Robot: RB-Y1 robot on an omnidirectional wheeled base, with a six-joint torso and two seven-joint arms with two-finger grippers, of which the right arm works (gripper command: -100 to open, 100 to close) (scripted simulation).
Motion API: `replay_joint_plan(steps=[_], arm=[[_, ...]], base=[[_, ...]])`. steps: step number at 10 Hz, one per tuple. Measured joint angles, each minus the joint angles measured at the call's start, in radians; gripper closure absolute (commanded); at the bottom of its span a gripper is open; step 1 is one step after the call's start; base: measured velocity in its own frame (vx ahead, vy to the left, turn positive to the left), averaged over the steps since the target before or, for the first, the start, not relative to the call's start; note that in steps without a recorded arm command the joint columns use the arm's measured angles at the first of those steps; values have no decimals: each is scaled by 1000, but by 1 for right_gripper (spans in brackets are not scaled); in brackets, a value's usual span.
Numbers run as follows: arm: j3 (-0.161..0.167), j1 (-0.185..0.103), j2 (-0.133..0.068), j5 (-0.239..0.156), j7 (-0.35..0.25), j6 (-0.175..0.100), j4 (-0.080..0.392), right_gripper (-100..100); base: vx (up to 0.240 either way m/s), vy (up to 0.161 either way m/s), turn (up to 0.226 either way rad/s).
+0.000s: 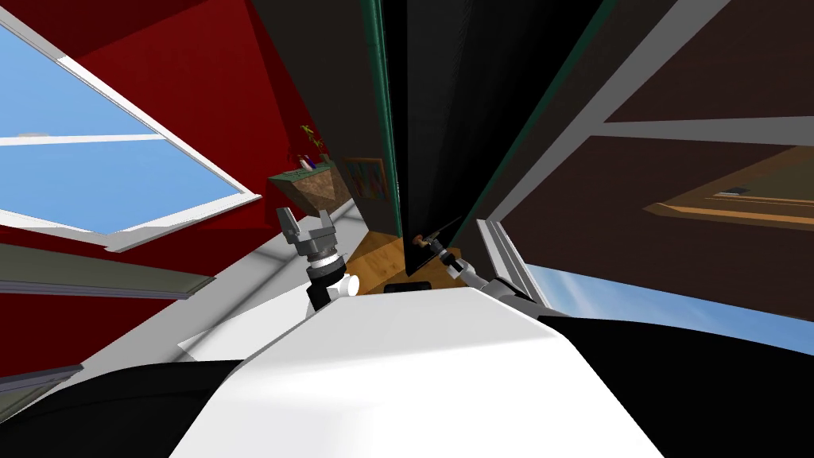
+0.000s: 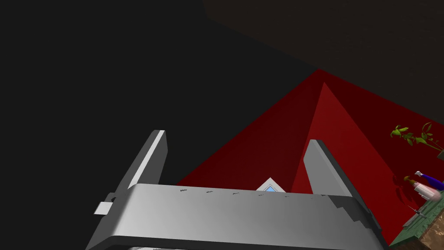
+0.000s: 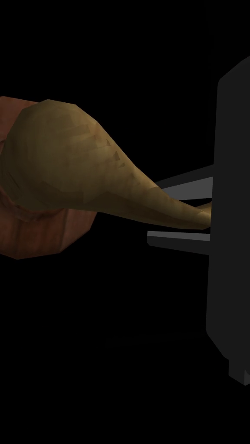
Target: Push the door open
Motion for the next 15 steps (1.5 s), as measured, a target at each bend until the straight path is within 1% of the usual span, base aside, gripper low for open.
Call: replay_joint_plan(steps=[2,3,4,5,6,8,10,11,12,13,14,15], arm=[[-1,-1,1,0,1,-3,4,100],[0,-2,1,0,0,-3,7,100],[21,-3,-13,7,-15,-15,-4,100],[41,-7,-24,14,-32,-40,2,100],[50,1,-32,18,-41,-46,-9,100],[54,0,-32,20,-43,-49,-1,100],[55,8,-38,20,-45,-43,-17,100],[55,3,-36,20,-45,-46,-6,100],[54,7,-38,19,-44,-41,-15,100],[54,3,-35,19,-44,-46,-7,100],[54,9,-38,19,-44,-39,-21,100],[74,11,-52,26,-55,-54,-31,100]], base=[[4,5,14],[-37,-48,-136],[-43,-76,-123],[-21,-59,-24],[-9,-22,-13],[0,0,0],[3,4,12],[4,5,15],[-3,-4,-12],[-3,-9,-2],[-35,-87,-59],[-48,-105,-106]])
